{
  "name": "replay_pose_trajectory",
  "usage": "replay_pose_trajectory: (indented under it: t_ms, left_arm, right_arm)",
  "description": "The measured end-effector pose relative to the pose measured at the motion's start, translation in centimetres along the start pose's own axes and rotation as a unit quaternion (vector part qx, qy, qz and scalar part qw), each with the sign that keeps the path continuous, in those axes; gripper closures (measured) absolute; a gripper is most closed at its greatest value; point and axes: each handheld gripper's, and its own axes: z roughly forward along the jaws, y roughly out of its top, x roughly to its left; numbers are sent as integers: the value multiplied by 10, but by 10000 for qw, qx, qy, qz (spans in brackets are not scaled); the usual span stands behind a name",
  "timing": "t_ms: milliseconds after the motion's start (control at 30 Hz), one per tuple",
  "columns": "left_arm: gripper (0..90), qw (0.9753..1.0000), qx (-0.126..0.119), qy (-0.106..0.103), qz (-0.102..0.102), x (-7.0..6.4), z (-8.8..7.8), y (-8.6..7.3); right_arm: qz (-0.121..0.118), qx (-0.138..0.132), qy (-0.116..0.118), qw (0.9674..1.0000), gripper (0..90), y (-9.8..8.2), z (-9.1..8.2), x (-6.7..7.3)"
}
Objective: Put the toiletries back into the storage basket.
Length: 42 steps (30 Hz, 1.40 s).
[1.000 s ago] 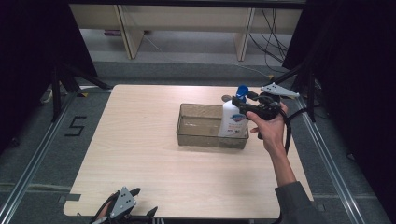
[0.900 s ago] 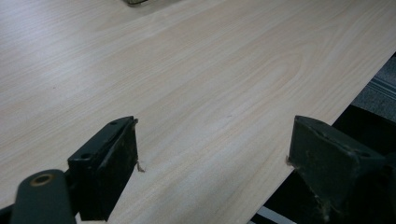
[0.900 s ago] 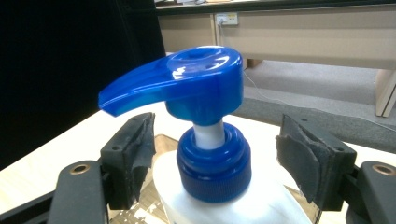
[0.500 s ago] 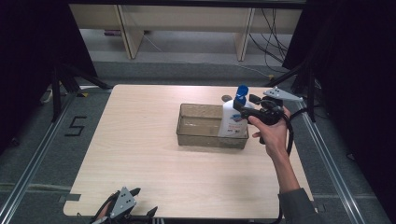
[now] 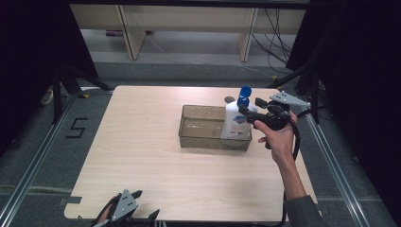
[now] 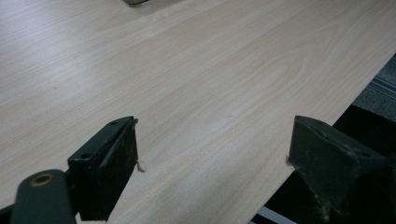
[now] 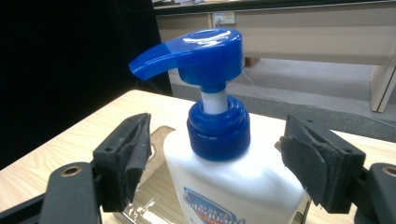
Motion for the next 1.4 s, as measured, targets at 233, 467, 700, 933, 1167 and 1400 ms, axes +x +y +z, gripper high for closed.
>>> replay_pose_trajectory:
  t_ms: [233, 467, 700, 933, 1167, 1400]
  left_arm:
    - [152, 9999, -82, -23, -82, -1, 0, 0]
    - [151, 9999, -79, -22, -77, -1, 0, 0]
    - [152, 9999, -91, -11, -72, -1, 0, 0]
    - [151, 9999, -79, -11, -99, -1, 0, 0]
    - [151, 9998, -108, -1, -157, -2, 0, 0]
    - [152, 9998, -107, -43, -186, -2, 1, 0]
  right_arm:
    - [52, -33, 52, 10000, 247, -2, -4, 2]
    - [65, -13, 2, 10000, 247, -6, -10, 9]
    - [-36, 4, -27, 10000, 242, -8, -17, 14]
    - [-73, -74, -20, 9999, 237, -11, -25, 20]
    - [-104, -127, 23, 9999, 228, -18, -31, 23]
    - [31, -109, 97, 9999, 224, -25, -36, 25]
